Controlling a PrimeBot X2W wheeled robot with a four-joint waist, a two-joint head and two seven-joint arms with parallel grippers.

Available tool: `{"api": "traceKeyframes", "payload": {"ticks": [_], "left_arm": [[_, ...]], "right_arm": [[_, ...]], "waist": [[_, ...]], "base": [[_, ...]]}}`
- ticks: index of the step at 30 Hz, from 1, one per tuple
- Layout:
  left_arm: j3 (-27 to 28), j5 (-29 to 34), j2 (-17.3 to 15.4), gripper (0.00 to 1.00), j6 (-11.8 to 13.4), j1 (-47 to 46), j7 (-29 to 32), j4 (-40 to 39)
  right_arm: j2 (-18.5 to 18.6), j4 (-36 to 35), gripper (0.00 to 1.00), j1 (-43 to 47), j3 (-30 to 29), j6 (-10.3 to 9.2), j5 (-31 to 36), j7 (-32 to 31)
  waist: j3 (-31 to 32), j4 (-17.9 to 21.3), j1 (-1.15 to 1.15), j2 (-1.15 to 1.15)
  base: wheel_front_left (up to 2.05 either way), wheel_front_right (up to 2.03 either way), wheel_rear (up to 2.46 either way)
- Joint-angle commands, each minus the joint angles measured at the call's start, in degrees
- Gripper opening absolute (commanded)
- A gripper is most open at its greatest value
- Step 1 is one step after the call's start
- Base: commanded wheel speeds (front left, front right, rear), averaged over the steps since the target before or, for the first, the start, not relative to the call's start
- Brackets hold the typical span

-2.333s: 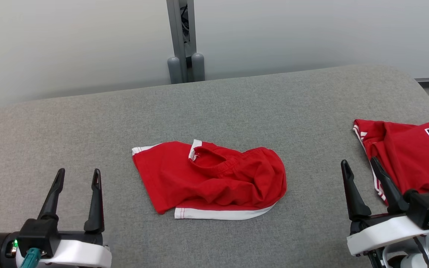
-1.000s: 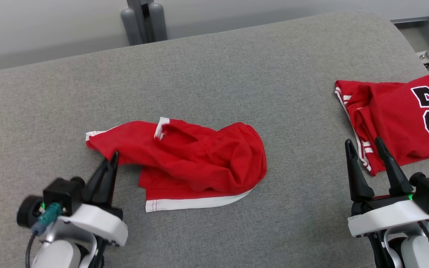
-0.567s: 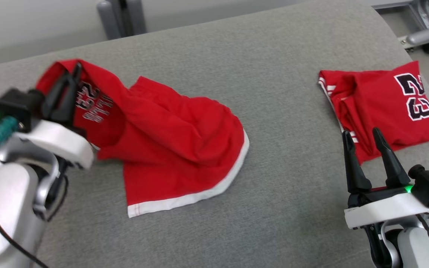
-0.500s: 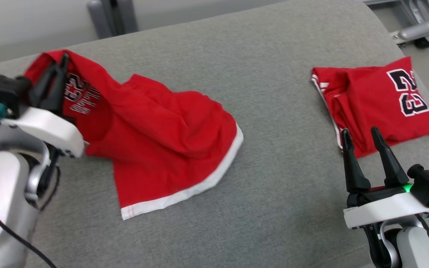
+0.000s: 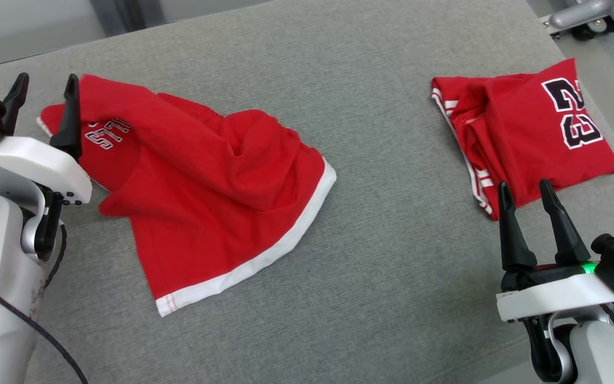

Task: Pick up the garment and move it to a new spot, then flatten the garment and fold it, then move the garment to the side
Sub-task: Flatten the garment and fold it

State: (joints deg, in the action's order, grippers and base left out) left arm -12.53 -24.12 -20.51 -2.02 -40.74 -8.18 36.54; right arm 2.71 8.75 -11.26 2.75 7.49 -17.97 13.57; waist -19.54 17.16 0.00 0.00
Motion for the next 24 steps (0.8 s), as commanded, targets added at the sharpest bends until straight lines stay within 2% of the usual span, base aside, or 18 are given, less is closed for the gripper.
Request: {"api": "traceKeyframes", "payload": {"ticks": [1, 7, 15, 16, 19, 24], "left_arm": [[0.3, 0.1, -0.2, 1.0, 0.2, 0.4, -1.2, 0.1], [1.9, -1.0, 0.8, 1.0, 1.8, 6.1, -5.3, -4.4], [4.1, 1.6, 2.6, 1.0, 8.2, 18.5, -6.8, -22.2], [4.1, 1.6, 2.6, 1.0, 8.2, 18.5, -6.8, -22.2], [4.8, 2.8, 3.6, 1.0, 10.4, 23.8, -6.9, -29.4], [4.5, 5.2, 4.2, 1.0, 12.9, 31.3, -6.9, -37.9]], "right_arm": [[0.3, 0.4, 1.0, -0.3, 0.1, 0.01, 0.0, 0.3], [0.4, 0.0, 1.0, -0.5, -0.9, 0.01, 0.9, 0.4], [0.4, -1.7, 1.0, 0.2, -2.1, 0.01, 2.5, -0.4], [0.4, -1.7, 1.0, 0.2, -2.1, 0.01, 2.5, -0.4], [0.4, -2.2, 1.0, 0.6, -2.3, 0.01, 3.1, -1.0], [0.4, -3.2, 1.0, 1.3, -2.4, 0.01, 3.9, -1.9]], "waist": [[0.2, -1.0, 0.0, 0.0], [1.4, -4.5, 0.0, 0.0], [3.4, -8.2, 0.0, 0.0], [3.4, -8.2, 0.0, 0.0], [4.6, -9.1, 0.0, 0.0], [6.6, -10.2, 0.0, 0.0]], "base": [[0.0, 0.0, 0.0], [0.0, 0.0, 0.0], [0.0, 0.0, 0.0], [0.0, 0.0, 0.0], [0.0, 0.0, 0.0], [0.0, 0.0, 0.0]]}}
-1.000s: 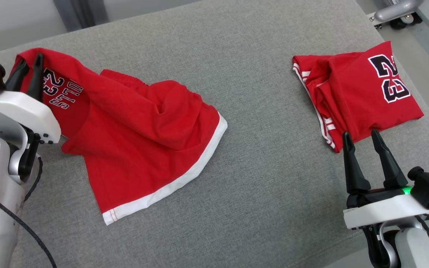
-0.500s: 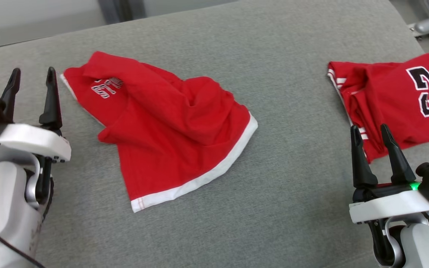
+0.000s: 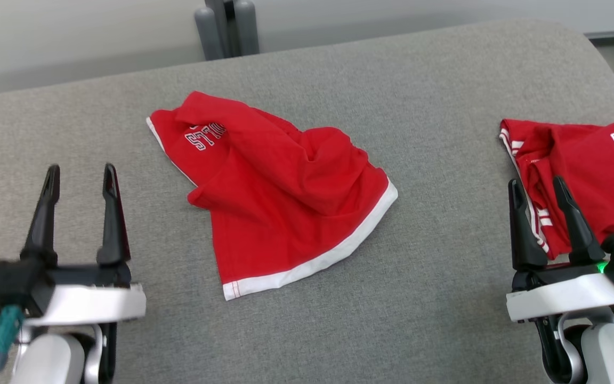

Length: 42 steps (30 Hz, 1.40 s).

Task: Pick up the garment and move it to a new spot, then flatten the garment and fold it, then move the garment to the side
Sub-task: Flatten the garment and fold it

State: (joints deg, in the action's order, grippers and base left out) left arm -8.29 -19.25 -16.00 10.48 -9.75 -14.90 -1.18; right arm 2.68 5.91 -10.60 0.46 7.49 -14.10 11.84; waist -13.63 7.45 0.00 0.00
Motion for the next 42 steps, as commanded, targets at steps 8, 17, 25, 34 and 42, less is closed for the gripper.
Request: {"api": "traceKeyframes", "payload": {"ticks": [8, 17, 25, 34, 42], "left_arm": [[-1.4, 2.8, 0.5, 1.0, 3.4, 9.5, 0.5, -5.3], [-3.1, 2.2, 0.5, 1.0, 3.3, 12.6, 2.8, -4.5], [-3.2, 1.7, 0.0, 1.0, 2.8, 12.0, 2.7, -3.2], [-3.4, 1.2, -0.1, 1.0, 2.6, 11.1, 2.3, -2.9], [-4.6, 1.6, 0.1, 1.0, 1.9, 8.7, 2.3, -3.2]], "right_arm": [[0.4, -0.8, 1.0, 3.3, -0.3, 0.01, 1.4, -1.8], [0.4, -1.6, 1.0, 5.9, 0.2, 0.01, 1.4, -3.3], [0.4, -2.3, 1.0, 6.3, 0.3, 0.01, 1.1, -3.7], [0.4, -2.4, 1.0, 6.0, -0.7, 0.01, 1.0, -3.6], [3.4, 1.5, 1.0, 1.9, -2.8, 0.01, -1.0, -3.1]], "waist": [[5.3, -1.6, 0.0, 0.0], [7.8, -2.4, 0.0, 0.0], [8.1, -2.5, 0.0, 0.0], [7.4, -2.9, 0.0, 0.0], [5.1, -5.3, 0.0, 0.0]], "base": [[0.0, 0.0, 0.0], [0.0, 0.0, 0.0], [0.0, 0.0, 0.0], [0.0, 0.0, 0.0], [0.0, 0.0, 0.0]]}}
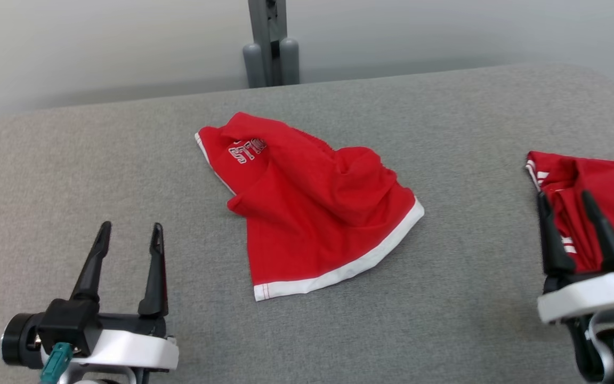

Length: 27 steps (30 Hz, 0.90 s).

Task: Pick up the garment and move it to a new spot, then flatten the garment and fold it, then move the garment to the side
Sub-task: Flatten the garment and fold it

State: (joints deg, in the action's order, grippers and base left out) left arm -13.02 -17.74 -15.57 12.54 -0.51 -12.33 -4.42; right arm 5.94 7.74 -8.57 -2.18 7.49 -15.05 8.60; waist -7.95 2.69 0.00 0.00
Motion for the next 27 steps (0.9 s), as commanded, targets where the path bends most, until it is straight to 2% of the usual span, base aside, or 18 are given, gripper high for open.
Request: {"api": "traceKeyframes", "payload": {"ticks": [1, 4, 10, 14, 15, 19, 27], "left_arm": [[-0.3, 0.1, -0.2, 1.0, -0.5, -0.9, 0.2, 0.2], [-1.3, 0.3, 0.2, 1.0, -1.1, -2.6, 0.4, 0.1], [-3.5, 0.6, 1.3, 1.0, -2.3, -5.7, 0.2, 1.1], [-4.7, 0.3, 2.4, 1.0, -3.4, -7.8, -0.4, 2.5], [-5.3, 0.2, 2.7, 1.0, -4.1, -9.1, -0.6, 3.2], [-6.3, 0.4, 3.4, 1.0, -5.3, -11.1, -1.1, 4.9], [-7.1, 0.6, 4.7, 1.0, -6.0, -13.2, -2.0, 7.7]], "right_arm": [[1.0, 0.6, 1.0, -1.4, -0.1, 0.01, -0.8, 0.3], [4.1, 5.1, 1.0, -5.4, 0.5, 0.01, -2.2, 0.6], [9.2, 15.0, 1.0, -14.8, 7.7, 0.01, -4.7, 1.2], [10.8, 21.4, 1.0, -20.8, 15.6, 0.01, -6.4, 2.1], [11.3, 24.2, 1.0, -23.6, 19.8, 0.01, -7.6, 2.6], [11.9, 29.1, 1.0, -28.1, 28.5, 0.01, -10.1, 3.2], [13.3, 33.2, 1.0, -32.0, 44.2, 0.03, -18.4, 4.0]], "waist": [[-1.1, -1.1, 0.0, 0.0], [-3.4, -2.9, 0.0, 0.0], [-8.1, -5.8, 0.0, 0.0], [-10.6, -7.1, 0.0, 0.0], [-11.6, -7.5, 0.0, 0.0], [-13.2, -8.2, 0.0, 0.0], [-13.9, -8.9, 0.0, 0.0]], "base": [[0.0, 0.0, 0.0], [0.0, 0.0, 0.0], [0.0, 0.0, 0.0], [0.0, 0.0, 0.0], [0.0, 0.0, 0.0], [0.0, 0.0, 0.0], [0.0, 0.0, 0.0]]}}
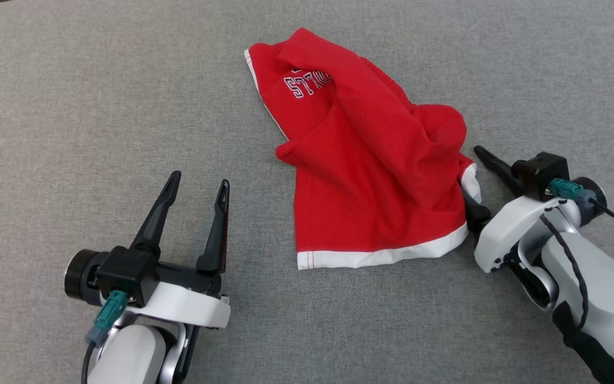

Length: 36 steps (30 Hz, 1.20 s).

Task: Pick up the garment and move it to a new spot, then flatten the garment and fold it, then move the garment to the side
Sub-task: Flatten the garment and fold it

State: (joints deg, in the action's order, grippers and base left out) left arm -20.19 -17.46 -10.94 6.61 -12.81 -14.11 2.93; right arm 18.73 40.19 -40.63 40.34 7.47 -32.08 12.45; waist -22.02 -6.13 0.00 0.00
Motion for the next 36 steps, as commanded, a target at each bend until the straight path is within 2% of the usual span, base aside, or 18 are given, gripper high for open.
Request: {"api": "traceKeyframes", "payload": {"ticks": [1, 2, 3, 4, 11, 13, 18, 21, 24, 25, 27, 28, 29, 33, 36], "left_arm": [[0.1, 0.2, 0.1, 1.0, -0.1, -0.9, -0.4, 0.6], [0.1, 0.2, 0.2, 1.0, -0.1, -0.8, -0.5, 0.8], [0.1, 0.3, 0.3, 1.0, -0.2, -0.9, -0.5, 1.0], [0.1, 0.3, 0.4, 1.0, -0.2, -0.9, -0.6, 1.2], [0.4, 0.4, 0.5, 1.0, -0.2, -0.1, -0.8, 1.6], [0.6, 0.5, 0.4, 1.0, -0.2, 0.2, -0.9, 1.5], [0.6, 0.8, 0.1, 1.0, -0.5, 0.3, -1.0, 1.6], [0.5, 0.8, -0.1, 1.0, -0.6, 0.2, -1.0, 1.7], [0.3, 0.8, -0.1, 1.0, -0.7, 0.0, -1.0, 1.8], [0.1, 0.8, -0.1, 1.0, -0.9, -0.1, -1.0, 2.0], [-0.1, 0.7, 0.0, 1.0, -1.0, -0.2, -1.0, 2.2], [-0.2, 0.8, -0.1, 1.0, -1.1, -0.2, -1.0, 2.3], [-0.4, 0.8, -0.2, 1.0, -1.0, -0.2, -0.9, 2.5], [-0.8, 0.8, -0.5, 1.0, -1.1, 0.6, -0.5, 2.7], [-0.6, 0.8, -0.9, 1.0, -0.6, 1.7, -0.3, 2.4]], "right_arm": [[0.6, 0.8, 1.0, -0.1, 3.3, 0.05, -2.5, 0.2], [0.9, 0.9, 0.49, -0.4, 4.4, 0.05, -3.4, 0.5], [1.2, 1.1, 0.36, -0.7, 5.2, 0.05, -4.1, 0.7], [1.5, 1.0, 0.0, -0.7, 5.5, 0.04, -4.8, 1.3], [2.8, -2.0, 0.0, 0.5, 0.2, 0.03, -4.5, 2.8], [3.1, -5.3, 0.0, 2.2, -4.3, 0.03, -2.7, 2.9], [3.9, -12.0, 0.0, 10.4, -17.4, 0.03, 5.8, 2.9], [2.2, -15.2, 0.0, 15.8, -23.2, 0.03, 13.2, 2.9], [-1.6, -17.7, 0.0, 20.0, -25.6, 0.03, 18.1, 0.6], [-2.5, -18.3, 0.05, 20.6, -26.0, 0.03, 19.0, 0.0], [-5.3, -18.4, 0.6, 21.7, -26.0, 0.03, 19.8, -1.1], [-6.4, -18.1, 0.97, 22.1, -26.1, 0.03, 20.1, -1.4], [-7.6, -17.7, 1.0, 22.5, -26.2, 0.03, 20.0, -1.6], [-10.0, -17.5, 1.0, 24.2, -27.2, 0.03, 19.2, -1.3], [-10.9, -20.2, 1.0, 26.7, -29.8, 0.03, 18.3, -0.5]], "waist": [[0.2, 0.0, 0.0, 0.0], [0.3, 0.0, 0.0, 0.0], [0.4, 0.0, 0.0, 0.0], [0.6, 0.0, 0.0, 0.0], [1.4, 1.7, 0.0, 0.0], [1.6, 2.8, 0.0, 0.0], [2.5, 4.7, 0.0, 0.0], [2.7, 5.4, 0.0, 0.0], [2.9, 5.9, 0.0, 0.0], [2.9, 5.9, 0.0, 0.0], [3.1, 6.2, 0.0, 0.0], [3.3, 6.2, 0.0, 0.0], [3.6, 6.3, 0.0, 0.0], [5.1, 6.6, 0.0, 0.0], [6.2, 7.4, 0.0, 0.0]], "base": [[0.0, 0.0, 0.0], [0.0, 0.0, 0.0], [0.0, 0.0, 0.0], [0.0, 0.0, 0.0], [0.0, 0.0, 0.0], [0.0, 0.0, 0.0], [0.0, 0.0, 0.0], [0.0, 0.0, 0.0], [0.0, 0.0, 0.0], [0.0, 0.0, 0.0], [0.0, 0.0, 0.0], [0.0, 0.0, 0.0], [0.0, 0.0, 0.0], [0.0, 0.0, 0.0], [0.0, 0.0, 0.0]]}}
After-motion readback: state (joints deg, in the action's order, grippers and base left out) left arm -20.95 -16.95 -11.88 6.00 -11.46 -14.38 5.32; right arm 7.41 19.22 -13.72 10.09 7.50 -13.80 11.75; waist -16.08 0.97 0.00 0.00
